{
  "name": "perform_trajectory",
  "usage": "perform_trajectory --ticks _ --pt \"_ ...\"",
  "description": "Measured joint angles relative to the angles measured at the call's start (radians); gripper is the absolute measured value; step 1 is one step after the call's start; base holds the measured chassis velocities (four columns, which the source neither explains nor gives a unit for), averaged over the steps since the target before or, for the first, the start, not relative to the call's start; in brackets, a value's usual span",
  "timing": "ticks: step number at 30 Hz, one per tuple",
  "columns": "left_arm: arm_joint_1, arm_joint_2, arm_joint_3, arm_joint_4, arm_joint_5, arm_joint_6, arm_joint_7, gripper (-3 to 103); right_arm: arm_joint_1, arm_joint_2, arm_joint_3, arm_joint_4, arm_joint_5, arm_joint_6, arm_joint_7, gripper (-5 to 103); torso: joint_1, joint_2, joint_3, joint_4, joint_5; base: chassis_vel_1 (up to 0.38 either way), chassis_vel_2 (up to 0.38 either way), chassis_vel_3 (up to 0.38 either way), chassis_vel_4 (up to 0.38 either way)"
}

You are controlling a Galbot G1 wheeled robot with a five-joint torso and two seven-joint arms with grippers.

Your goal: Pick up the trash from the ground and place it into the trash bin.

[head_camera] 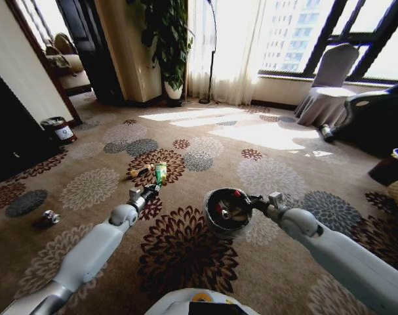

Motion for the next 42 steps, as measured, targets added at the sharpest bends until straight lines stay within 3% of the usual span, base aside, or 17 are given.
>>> perform_trajectory --ticks 6,8,10,12,13,14,17,21,29,34,42 --pt "-0.148 -0.012 0.181 -0.19 -0.052 0.046 -0.089 0 0.027 0.005 -0.024 -0.031 0.01 -0.005 0.001 3 0.0 0.0 0.0 -0.0004 -0.0001 0.0 0.0 0.0 0.0" --pt "-0.163 -0.016 0.203 -0.202 -0.06 0.052 -0.098 0 0.027 0.006 -0.025 -0.031 0.011 -0.005 0.001 3 0.0 0.0 0.0 -0.0003 0.0002 0.0 0.0 0.0 0.0" --pt "-0.228 -0.053 0.325 -0.244 -0.095 0.078 -0.175 0 0.03 0.006 -0.033 -0.03 0.011 -0.007 0.001 3 0.0 0.0 0.0 -0.0001 -0.0001 0.0 0.0 0.0 0.0" --pt "-0.239 -0.067 0.352 -0.249 -0.105 0.083 -0.197 0 0.035 0.005 -0.036 -0.027 0.014 -0.01 0.0 3 0.0 0.0 0.0 -0.0002 -0.0001 0.0 0.0 0.0 0.0" --pt "-0.255 -0.101 0.401 -0.26 -0.118 0.093 -0.254 0 0.053 0.004 -0.046 -0.026 0.023 -0.017 0.0 3 0.0 0.0 0.0 -0.0004 0.0001 0.0 0.0 0.0 0.0" --pt "-0.255 -0.101 0.401 -0.26 -0.118 0.093 -0.254 0 0.053 0.004 -0.046 -0.026 0.023 -0.017 0.0 3 0.0 0.0 0.0 -0.0004 0.0001 0.0 0.0 0.0 0.0" --pt "-0.257 -0.15 0.472 -0.296 -0.137 0.144 -0.378 0 0.102 0.006 -0.068 -0.047 0.033 -0.018 0.001 3 0.0 0.0 0.0 -0.0002 -0.0002 0.0 0.0 0.0 0.0" --pt "-0.243 -0.153 0.5 -0.314 -0.149 0.191 -0.447 0 0.117 0.01 -0.076 -0.057 0.037 -0.02 0.001 3 0.0 0.0 0.0 -0.0002 -0.0004 0.0 0.0 0.0 0.0" --pt "-0.212 -0.128 0.525 -0.324 -0.185 0.191 -0.456 0 0.135 0.027 -0.095 -0.062 0.044 -0.02 0.001 3 0.0 0.0 0.0 0.0 -0.0002 0.0 0.0 0.0 0.0" --pt "-0.193 -0.171 0.53 -0.257 -0.182 0.165 -0.414 0 0.15 0.038 -0.11 -0.064 0.059 -0.02 0.0 3 0.0 0.0 0.0 0.0001 -0.0004 0.0 0.0 0.0 0.0" --pt "-0.178 -0.209 0.545 -0.199 -0.186 0.156 -0.409 0 0.142 0.034 -0.106 -0.056 0.08 -0.02 0.0 3 0.0 0.0 0.0 -0.0002 -0.0003 0.0 0.0 0.0 0.0"
